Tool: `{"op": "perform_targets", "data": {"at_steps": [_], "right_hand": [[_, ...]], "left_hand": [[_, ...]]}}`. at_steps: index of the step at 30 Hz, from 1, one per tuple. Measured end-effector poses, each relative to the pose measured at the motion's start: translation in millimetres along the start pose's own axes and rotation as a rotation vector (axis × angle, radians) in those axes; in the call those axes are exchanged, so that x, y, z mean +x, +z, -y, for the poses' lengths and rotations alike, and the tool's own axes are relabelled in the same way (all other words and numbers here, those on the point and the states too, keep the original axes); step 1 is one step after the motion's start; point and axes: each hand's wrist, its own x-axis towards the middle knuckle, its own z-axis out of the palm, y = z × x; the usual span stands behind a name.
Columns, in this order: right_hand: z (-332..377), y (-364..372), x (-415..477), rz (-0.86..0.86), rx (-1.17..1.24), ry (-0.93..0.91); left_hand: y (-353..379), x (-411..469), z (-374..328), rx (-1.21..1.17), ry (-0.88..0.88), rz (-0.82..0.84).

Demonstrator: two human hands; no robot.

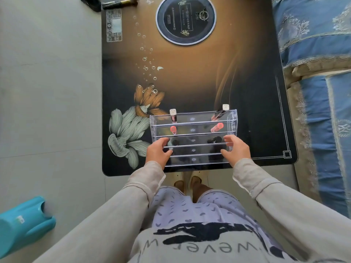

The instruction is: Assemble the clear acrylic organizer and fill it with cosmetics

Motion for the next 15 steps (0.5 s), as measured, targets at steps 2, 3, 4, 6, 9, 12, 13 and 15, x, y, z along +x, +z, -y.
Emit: {"op": "perform_targets", "data": {"at_steps": [2, 3, 4, 6, 9, 12, 13, 15], "right_hand": [[-13.1, 0.5, -10.9, -0.024, -0.002, 0.010], [-21.1, 1.3, -16.6, -0.025, -0.004, 0.025], [-30.0, 2.5, -22.6, -0.015, -0.004, 0.050], [-48.5, 6.5, -34.5, 0.038, -0.010, 0.121], [-73.5, 17.4, -55.8, 0.124, -0.042, 0.224], [-90.5, 28.5, -72.4, 0.170, -0.013, 0.327], [-94.4, 31.2, -75.8, 0.182, -0.006, 0.350], [-100.7, 35.1, -79.0, 0.188, 0.002, 0.376]], "left_hand": [[-6.5, -7.7, 11.9, 0.051, -0.001, -0.016], [-9.7, -12.3, 19.1, 0.078, -0.012, -0.018], [-12.5, -17.1, 27.0, 0.103, -0.032, -0.014], [-16.7, -27.6, 44.1, 0.148, -0.093, 0.016], [-20.7, -45.6, 71.2, 0.202, -0.192, 0.074], [-23.9, -62.3, 93.8, 0.241, -0.278, 0.127], [-24.3, -67.2, 99.6, 0.251, -0.305, 0.143], [-23.5, -75.6, 108.1, 0.253, -0.348, 0.171]]}}
